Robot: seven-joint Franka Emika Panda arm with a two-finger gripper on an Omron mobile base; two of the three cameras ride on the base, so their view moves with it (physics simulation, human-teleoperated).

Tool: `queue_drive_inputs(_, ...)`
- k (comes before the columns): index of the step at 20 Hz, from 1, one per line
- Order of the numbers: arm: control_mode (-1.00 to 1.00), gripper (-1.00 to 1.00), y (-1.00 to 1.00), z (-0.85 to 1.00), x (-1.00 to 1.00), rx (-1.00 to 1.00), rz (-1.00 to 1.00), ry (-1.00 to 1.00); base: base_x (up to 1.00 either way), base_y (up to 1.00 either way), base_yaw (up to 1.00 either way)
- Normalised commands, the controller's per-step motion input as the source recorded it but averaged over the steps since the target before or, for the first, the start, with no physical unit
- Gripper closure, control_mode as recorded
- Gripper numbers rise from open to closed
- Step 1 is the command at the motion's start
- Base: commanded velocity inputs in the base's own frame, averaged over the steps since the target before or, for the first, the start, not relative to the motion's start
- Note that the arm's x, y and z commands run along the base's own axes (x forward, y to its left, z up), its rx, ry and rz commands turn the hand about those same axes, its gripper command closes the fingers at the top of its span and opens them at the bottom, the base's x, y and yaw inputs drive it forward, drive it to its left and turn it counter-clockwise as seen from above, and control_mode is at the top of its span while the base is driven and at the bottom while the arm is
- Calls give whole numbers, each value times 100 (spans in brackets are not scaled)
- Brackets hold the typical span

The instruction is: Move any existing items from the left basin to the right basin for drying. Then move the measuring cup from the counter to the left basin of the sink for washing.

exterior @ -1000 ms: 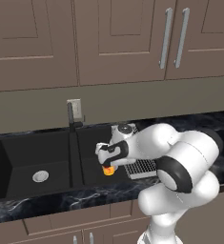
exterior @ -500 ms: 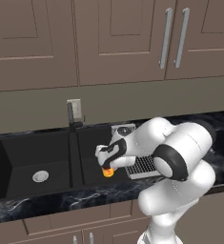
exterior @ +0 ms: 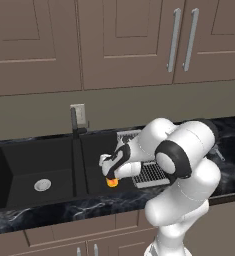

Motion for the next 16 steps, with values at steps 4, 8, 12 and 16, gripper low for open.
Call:
queue_drive_inputs(4, -100, 100, 5, -17, 15, 0, 0, 0, 0, 0, 0)
queue_drive_inputs(8, -100, 100, 3, -16, 12, 0, 0, 0, 0, 0, 0)
queue_drive_inputs(12, -100, 100, 2, -17, 8, 0, 1, 0, 0, 0, 0)
queue_drive_inputs(16, -100, 100, 6, -16, 5, 0, 1, 0, 0, 0, 0)
